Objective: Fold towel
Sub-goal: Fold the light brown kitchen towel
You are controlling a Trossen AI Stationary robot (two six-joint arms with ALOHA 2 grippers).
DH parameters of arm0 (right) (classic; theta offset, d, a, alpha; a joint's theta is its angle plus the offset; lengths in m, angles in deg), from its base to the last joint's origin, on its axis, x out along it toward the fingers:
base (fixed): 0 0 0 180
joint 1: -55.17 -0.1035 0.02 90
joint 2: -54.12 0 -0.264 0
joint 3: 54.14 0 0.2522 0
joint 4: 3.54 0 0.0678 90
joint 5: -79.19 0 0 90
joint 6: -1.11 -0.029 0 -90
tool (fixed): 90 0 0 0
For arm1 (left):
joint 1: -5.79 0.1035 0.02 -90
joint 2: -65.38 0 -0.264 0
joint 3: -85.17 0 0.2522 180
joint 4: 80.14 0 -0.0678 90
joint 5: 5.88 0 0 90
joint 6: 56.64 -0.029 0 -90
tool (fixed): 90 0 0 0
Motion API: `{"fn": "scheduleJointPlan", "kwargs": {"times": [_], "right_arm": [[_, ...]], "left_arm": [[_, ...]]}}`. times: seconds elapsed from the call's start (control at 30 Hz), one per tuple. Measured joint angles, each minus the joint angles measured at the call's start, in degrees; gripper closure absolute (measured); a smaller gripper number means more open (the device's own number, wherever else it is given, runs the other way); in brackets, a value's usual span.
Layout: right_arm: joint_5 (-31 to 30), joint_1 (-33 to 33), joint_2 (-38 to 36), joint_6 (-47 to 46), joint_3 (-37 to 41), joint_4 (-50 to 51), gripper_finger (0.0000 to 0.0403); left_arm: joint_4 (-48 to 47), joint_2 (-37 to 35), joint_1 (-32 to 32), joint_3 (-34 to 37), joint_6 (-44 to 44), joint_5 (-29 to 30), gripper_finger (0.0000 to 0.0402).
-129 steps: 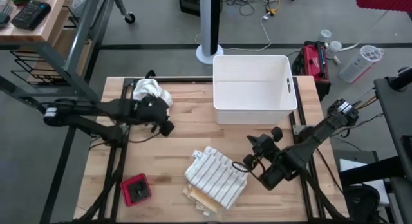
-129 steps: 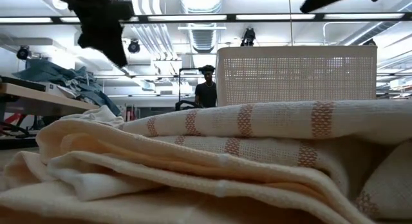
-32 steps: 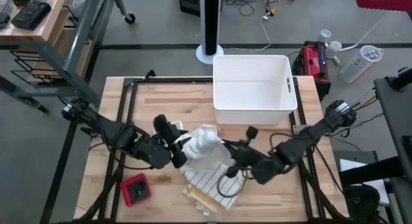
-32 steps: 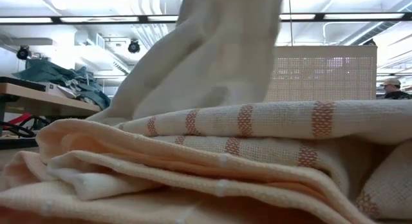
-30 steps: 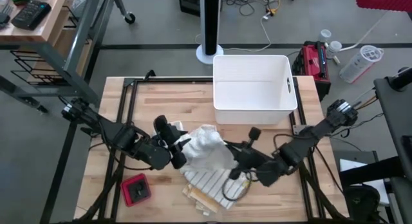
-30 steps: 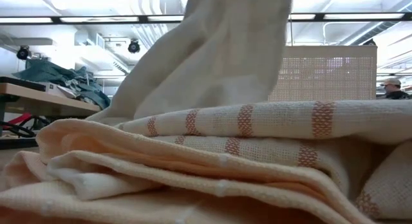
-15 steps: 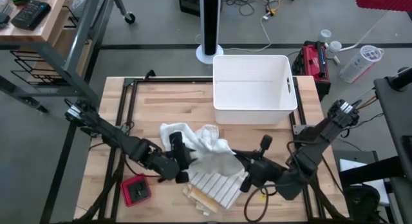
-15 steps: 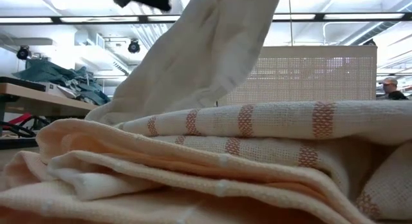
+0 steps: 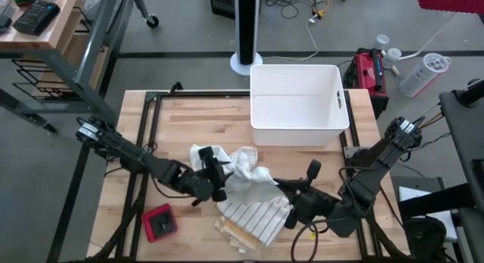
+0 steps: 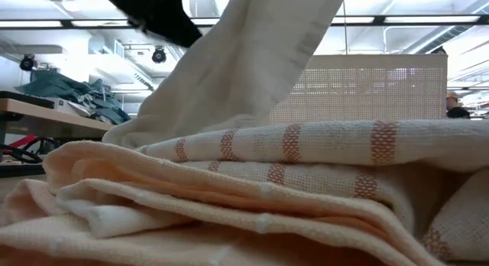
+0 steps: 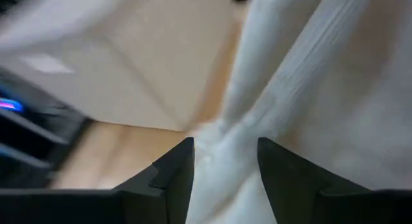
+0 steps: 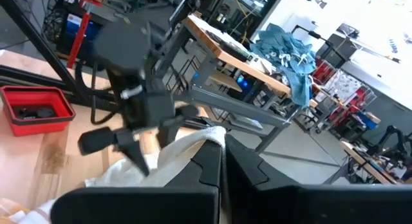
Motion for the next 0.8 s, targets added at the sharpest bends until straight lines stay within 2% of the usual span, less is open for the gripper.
{"fn": "scheduleJointPlan", "kwargs": {"times": [0.13,0.23,0.33,0.47,0.6,0.67,0.73,0.8], "right_arm": [[0.0,-0.1,0.0,0.1,0.0,0.0,0.0403],[0.0,-0.1,0.0,0.2,0.0,0.1,0.0403],[0.0,-0.1,0.0,0.2,0.0,0.1,0.0403],[0.0,-0.2,0.0,0.6,0.0,0.1,0.0403],[0.0,-0.2,0.0,0.6,0.0,1.0,0.0403],[-0.1,-0.2,0.0,-0.1,0.0,2.9,0.0403],[-0.1,-0.2,0.0,-1.5,0.0,5.8,0.0403],[-0.1,-0.2,0.0,-3.9,0.0,9.2,0.0403]], "left_arm": [[9.3,0.0,1.2,4.6,-0.1,-10.0,0.0239],[15.7,0.0,1.3,7.7,-0.2,-12.7,0.0246],[19.6,0.0,1.4,10.2,0.2,-12.3,0.0257],[22.9,0.0,1.4,12.6,2.1,-4.5,0.0290],[22.9,-0.2,0.9,11.7,-0.4,1.5,0.0377],[22.2,-0.8,0.1,9.4,-3.6,3.7,0.0389],[17.5,-1.7,-0.9,5.4,-6.8,7.4,0.0392],[7.1,-2.5,-2.3,-0.1,-7.5,11.9,0.0397]]}}
